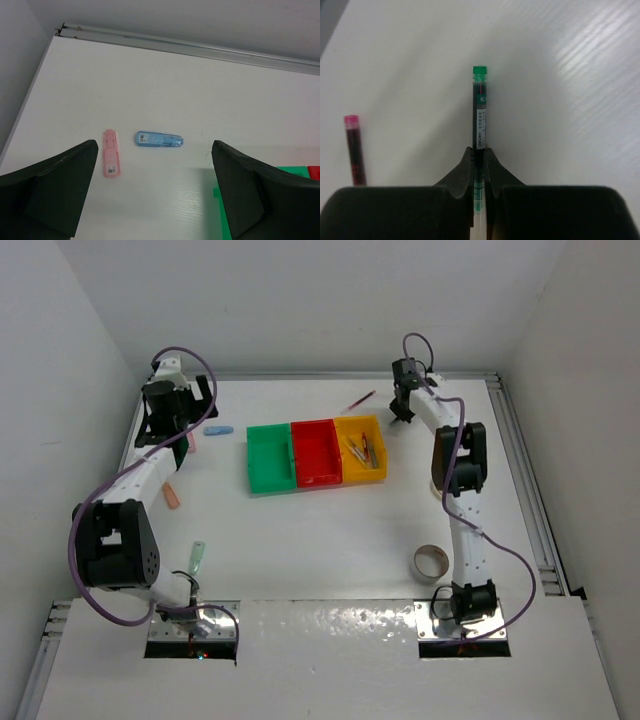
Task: Sort the stationery into containers
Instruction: Pick up the pen from the center of the board, then place the pen in the storage box.
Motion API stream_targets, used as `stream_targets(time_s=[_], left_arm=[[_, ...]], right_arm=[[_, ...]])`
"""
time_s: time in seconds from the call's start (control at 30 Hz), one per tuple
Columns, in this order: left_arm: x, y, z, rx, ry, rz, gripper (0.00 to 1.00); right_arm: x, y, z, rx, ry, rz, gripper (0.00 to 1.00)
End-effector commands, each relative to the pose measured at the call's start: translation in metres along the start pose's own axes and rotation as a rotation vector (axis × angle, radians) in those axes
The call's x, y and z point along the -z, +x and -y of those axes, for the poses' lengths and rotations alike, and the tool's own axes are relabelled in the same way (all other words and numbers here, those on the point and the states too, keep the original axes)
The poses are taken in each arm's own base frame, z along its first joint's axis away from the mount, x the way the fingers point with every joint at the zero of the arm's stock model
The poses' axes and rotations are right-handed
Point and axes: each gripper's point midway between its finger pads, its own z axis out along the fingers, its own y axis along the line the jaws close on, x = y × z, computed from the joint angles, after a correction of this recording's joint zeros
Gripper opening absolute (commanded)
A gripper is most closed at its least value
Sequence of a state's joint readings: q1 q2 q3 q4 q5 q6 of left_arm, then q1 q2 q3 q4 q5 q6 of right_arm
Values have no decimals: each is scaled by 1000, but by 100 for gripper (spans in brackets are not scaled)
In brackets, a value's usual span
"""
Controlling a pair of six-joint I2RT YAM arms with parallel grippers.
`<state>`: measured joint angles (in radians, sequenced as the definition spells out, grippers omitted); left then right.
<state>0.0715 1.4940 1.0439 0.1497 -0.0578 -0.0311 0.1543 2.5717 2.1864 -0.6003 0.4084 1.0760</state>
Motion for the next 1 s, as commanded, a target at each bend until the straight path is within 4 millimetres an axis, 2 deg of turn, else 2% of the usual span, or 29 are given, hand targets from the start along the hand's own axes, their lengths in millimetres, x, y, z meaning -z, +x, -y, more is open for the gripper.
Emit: stream_targets(time_s=[0.0, 0.1, 0.13, 0.2, 0.23, 0.3, 0.33, 0.37, 0.43, 0.5, 0.53, 0.57, 0.6, 0.63, 0.67, 0.7, 0.73, 0.83, 0.97], left_arm=[[-1, -33, 3, 14, 27, 85, 95], [0, -34, 5, 21, 38, 85, 95], [0, -33, 5, 20, 37, 84, 95], [1, -34, 7, 24, 41, 86, 95], [1, -35, 7, 24, 43, 88, 95], [2, -36, 9, 26, 49, 90, 95], [2, -37, 9, 25, 49, 91, 95], [3, -35, 10, 22, 52, 87, 95], [3, -35, 9, 21, 48, 85, 95], [4, -33, 13, 19, 57, 82, 95], [4, -33, 13, 19, 58, 80, 94], [5, -31, 15, 19, 63, 72, 94], [5, -29, 18, 17, 70, 66, 94], [6, -25, 18, 21, 69, 54, 94], [7, -22, 20, 24, 73, 43, 94], [7, -19, 22, 29, 76, 33, 94], [9, -11, 29, 32, 108, 4, 93], [11, 5, 37, 49, 127, -47, 91], [13, 12, 47, 52, 147, -71, 90]], right_arm=[[9, -1, 37, 79, 96, -23, 0], [17, -11, 39, 181, 75, 10, 0], [26, -21, 36, 237, 49, 30, 0], [30, -28, 27, 283, -11, 64, 0], [47, -45, 18, 334, -57, 110, 0], [60, -57, 9, 428, -101, 183, 0], [78, -70, 0, 444, -139, 236, 0], [87, -77, -3, 472, -150, 265, 0], [110, -89, -8, 527, -200, 316, 0], [123, -88, -11, 579, -244, 326, 0], [126, -77, -12, 610, -288, 312, 0], [146, -81, -18, 623, -335, 341, 0], [155, -77, -22, 653, -371, 348, 0], [164, -58, -29, 727, -428, 346, 0], [181, -54, -33, 792, -469, 367, 0], [190, -43, -38, 828, -509, 359, 0], [211, -26, -52, 872, -593, 357, 0], [230, 26, -65, 1001, -713, 315, 0], [230, 67, -73, 1103, -762, 290, 0]])
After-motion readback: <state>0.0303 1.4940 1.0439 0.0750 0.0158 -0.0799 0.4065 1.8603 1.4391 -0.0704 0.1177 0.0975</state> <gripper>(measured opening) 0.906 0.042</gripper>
